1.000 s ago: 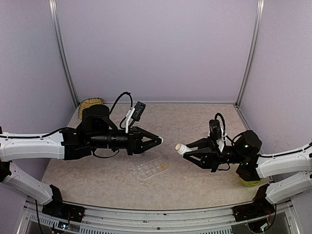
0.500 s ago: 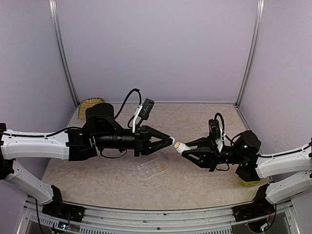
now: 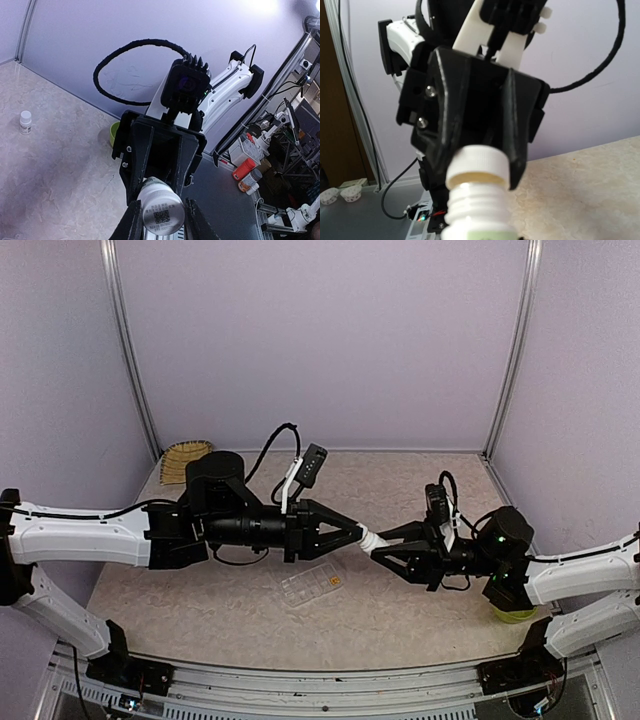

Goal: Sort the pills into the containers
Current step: Close the lid of the pill bottle.

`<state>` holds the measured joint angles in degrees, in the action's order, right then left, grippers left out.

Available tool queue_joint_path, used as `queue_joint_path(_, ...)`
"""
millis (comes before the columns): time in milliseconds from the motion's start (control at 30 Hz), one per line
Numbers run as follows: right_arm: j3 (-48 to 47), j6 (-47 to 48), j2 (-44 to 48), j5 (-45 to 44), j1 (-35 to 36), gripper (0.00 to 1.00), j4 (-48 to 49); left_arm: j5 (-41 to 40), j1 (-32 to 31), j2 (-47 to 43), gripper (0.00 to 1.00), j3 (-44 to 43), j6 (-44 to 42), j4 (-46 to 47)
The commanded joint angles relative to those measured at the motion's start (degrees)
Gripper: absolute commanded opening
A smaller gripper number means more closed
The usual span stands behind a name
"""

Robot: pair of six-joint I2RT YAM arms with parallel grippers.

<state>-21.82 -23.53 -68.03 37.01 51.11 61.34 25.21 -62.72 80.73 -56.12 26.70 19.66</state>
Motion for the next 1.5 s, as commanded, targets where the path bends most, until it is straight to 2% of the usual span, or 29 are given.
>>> queue_joint_path(0, -1.8, 0.6, 0.6, -0.6, 0.4, 0.02, -0.8, -0.5, -0.5, 0.7, 0.19, -2.2, -0.9, -0.3)
queue_joint_path(167, -1.8, 0.7, 0.6, -0.8, 0.4, 0.02, -0.9, -3.1, -1.0, 1.1, 0.19, -2.9, -1.8, -3.0)
queue_joint_path(700, -0.4, 3.4, 4.8, -4.9, 0.4, 0.00, -5.1, -3.4, -1.1, 0.0, 0.19, -2.9, -3.7, -6.1)
queue_joint_path(1233, -1.9, 1.3, 0.5, 0.5, 0.8, 0.00, -1.1, -2.9, -1.0, 1.0, 0.20, -1.7, -2.2, -2.6)
queue_joint_path(1467, -2.0, 2.3, 1.6, 0.0, 0.9, 0.00, -2.3, -2.3, -1.0, 2.9, 0.22, -3.0, -1.8, -5.5)
